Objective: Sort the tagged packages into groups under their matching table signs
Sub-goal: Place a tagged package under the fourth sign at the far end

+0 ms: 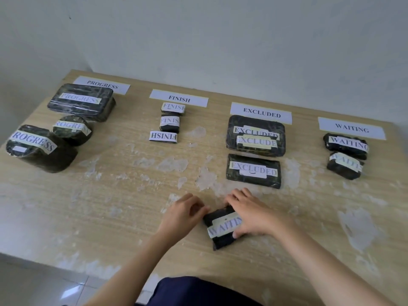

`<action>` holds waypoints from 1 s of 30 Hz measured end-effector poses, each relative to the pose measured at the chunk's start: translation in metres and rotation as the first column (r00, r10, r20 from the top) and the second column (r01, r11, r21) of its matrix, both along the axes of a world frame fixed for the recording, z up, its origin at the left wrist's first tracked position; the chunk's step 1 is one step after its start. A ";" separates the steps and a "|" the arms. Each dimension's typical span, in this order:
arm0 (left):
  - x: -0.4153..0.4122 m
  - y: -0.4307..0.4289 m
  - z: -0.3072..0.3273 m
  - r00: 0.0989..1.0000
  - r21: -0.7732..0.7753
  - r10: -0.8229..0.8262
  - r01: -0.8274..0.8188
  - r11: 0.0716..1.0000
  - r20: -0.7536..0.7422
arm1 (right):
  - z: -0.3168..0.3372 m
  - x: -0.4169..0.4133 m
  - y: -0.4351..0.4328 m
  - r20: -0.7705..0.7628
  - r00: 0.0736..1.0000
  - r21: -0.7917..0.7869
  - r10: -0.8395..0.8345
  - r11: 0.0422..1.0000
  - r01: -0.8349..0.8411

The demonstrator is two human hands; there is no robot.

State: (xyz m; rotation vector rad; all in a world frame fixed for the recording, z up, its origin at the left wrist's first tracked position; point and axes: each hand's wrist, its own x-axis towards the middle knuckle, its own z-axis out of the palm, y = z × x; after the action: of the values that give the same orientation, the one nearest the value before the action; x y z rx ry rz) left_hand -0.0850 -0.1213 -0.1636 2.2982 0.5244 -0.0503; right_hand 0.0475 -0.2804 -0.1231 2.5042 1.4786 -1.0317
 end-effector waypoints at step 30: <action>0.116 -0.094 0.009 0.886 0.450 -0.358 0.459 0.766 -0.293 | -0.040 0.089 -0.179 -0.711 -0.436 0.240 -0.553 -0.772 0.589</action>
State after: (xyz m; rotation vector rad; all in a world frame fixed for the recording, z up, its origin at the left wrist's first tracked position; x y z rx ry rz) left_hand 0.0305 -0.2151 -0.1544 2.9196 0.1096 -0.3962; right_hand 0.1362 -0.4590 -0.1626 3.8838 -2.2045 0.2424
